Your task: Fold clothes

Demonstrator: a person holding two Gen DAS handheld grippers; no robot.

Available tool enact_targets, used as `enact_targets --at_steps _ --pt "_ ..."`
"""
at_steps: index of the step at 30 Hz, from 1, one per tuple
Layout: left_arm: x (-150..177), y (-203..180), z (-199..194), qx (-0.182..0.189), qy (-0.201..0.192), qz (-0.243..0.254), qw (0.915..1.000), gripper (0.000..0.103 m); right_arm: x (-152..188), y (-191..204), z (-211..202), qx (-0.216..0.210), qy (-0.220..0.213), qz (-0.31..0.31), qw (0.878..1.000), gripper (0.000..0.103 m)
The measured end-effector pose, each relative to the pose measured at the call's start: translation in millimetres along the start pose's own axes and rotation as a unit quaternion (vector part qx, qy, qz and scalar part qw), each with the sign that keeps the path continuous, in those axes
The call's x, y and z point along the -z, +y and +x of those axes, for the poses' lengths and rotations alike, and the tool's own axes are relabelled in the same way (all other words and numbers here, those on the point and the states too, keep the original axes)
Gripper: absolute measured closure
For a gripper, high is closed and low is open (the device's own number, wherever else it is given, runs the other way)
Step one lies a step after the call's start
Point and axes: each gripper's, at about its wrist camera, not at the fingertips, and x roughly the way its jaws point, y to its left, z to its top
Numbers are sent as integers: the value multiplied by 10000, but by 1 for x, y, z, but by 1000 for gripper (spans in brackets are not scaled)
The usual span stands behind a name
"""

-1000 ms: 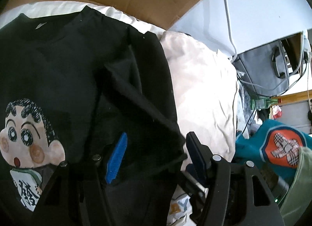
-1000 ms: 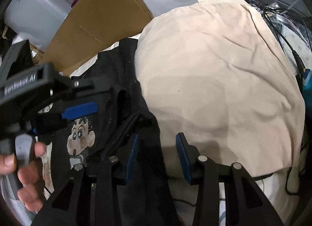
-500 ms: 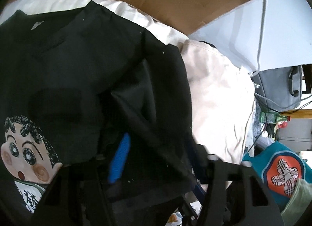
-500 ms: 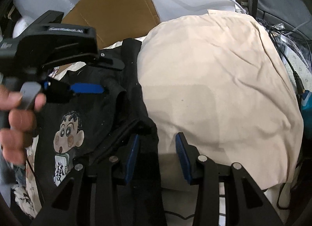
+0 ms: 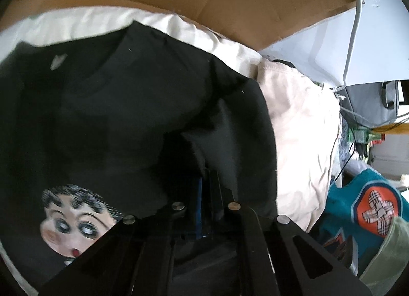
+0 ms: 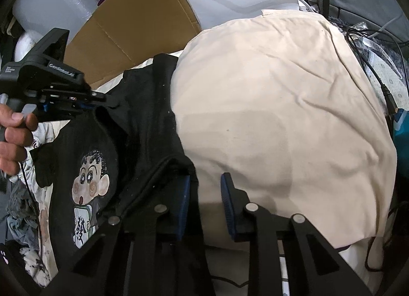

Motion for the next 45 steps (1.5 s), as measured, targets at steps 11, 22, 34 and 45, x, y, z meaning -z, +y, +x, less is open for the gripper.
enact_targets --at_steps 11,22,34,45 --pt "-5 17 -14 -123 206 686 9974 99 -2 4 -3 77 14 -67 9999 81" --pt "-18 18 -10 73 505 687 9963 99 -1 10 1 94 9 -300 9995 80" --pt "-11 -30 -17 -348 516 1261 9901 38 0 10 1 91 0 -307 9995 80" --pt "-9 -37 10 -936 785 899 9884 40 0 7 2 -8 -63 -241 9997 80"
